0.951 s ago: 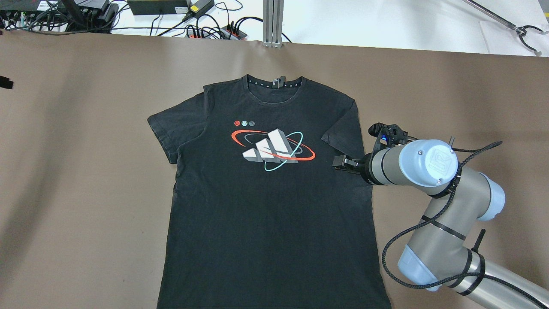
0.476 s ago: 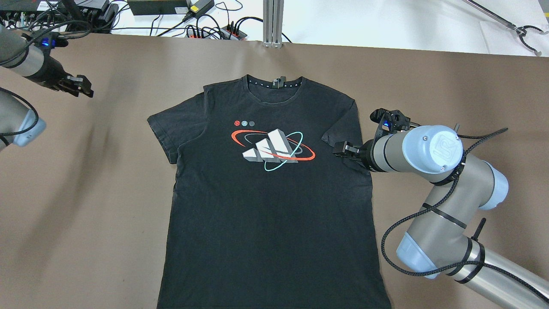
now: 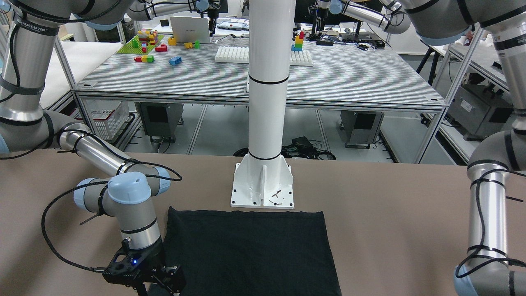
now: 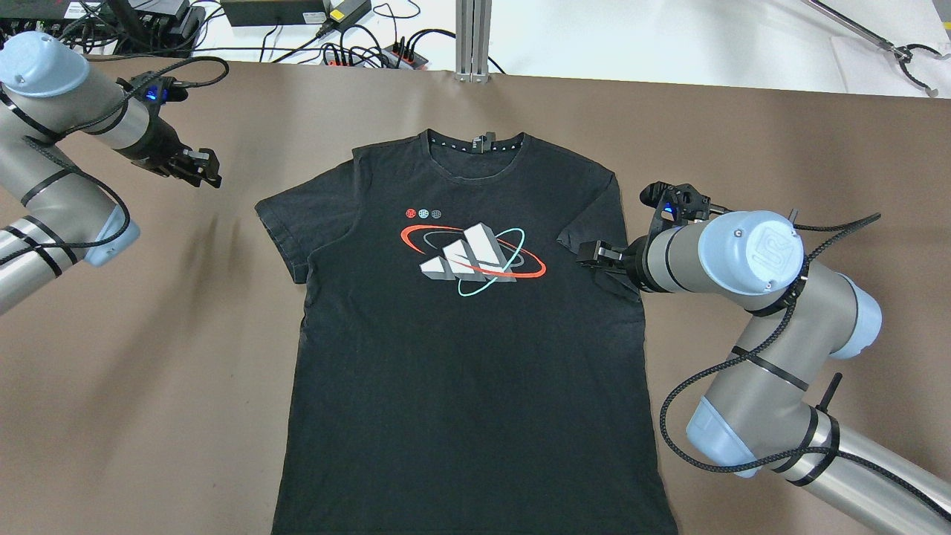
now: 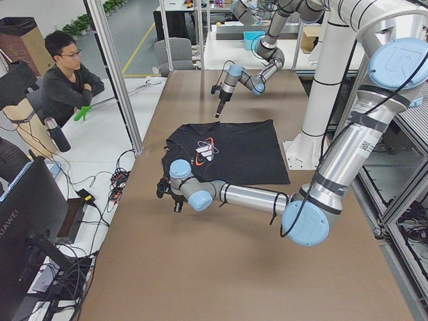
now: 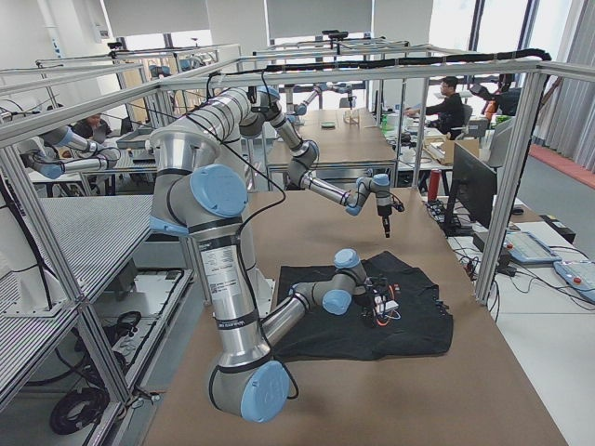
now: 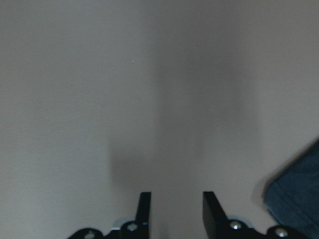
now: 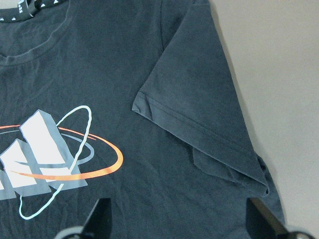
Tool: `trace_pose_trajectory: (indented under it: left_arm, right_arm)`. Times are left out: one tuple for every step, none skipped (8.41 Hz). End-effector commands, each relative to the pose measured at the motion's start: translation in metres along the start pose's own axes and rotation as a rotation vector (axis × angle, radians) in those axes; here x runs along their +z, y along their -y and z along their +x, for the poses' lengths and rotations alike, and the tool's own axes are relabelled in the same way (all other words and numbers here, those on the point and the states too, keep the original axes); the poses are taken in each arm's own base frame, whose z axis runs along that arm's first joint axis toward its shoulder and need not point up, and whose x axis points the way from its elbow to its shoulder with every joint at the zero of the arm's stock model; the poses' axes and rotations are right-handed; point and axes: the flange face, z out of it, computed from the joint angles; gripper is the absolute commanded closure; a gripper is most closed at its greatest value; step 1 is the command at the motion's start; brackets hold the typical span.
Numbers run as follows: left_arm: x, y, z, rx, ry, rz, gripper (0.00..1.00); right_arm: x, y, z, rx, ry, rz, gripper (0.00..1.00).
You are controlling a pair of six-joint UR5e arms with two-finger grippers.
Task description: Fold clothes
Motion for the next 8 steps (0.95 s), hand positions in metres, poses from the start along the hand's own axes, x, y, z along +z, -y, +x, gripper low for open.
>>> trace_pose_trajectory:
  left_arm:
    - [0.018,-0.009,0.031,0.031,-0.02,-0.023,0.55]
    - [0.027,-0.016,0.041,0.041,-0.024,-0.031,0.55]
    - [0.037,-0.023,0.052,0.051,-0.024,-0.041,0.55]
    - [0.043,-0.016,0.06,0.055,-0.03,-0.041,0.55]
    - [0.05,-0.002,0.072,0.06,-0.035,-0.038,0.56]
    - [0.052,-0.001,0.071,0.071,-0.038,-0.037,0.59]
    - [0.055,-0.003,0.064,0.076,-0.033,-0.038,0.59]
    - [0.057,-0.004,0.06,0.074,-0.025,-0.033,0.59]
  right_arm:
    - [0.0,0.0,0.0,-0.014,0.0,0.0,0.05]
    - [0.0,-0.001,0.001,-0.015,0.001,-0.001,0.05]
    - [0.001,-0.001,0.002,-0.014,-0.002,-0.002,0.05]
    - [0.002,-0.002,0.003,-0.015,-0.004,-0.003,0.05]
    - [0.002,-0.003,0.003,-0.016,-0.005,-0.005,0.05]
    - [0.003,-0.005,0.002,-0.018,-0.005,-0.009,0.05]
    - [0.003,-0.005,0.002,-0.017,-0.003,-0.009,0.05]
    - [0.003,-0.006,0.002,-0.018,-0.003,-0.01,0.05]
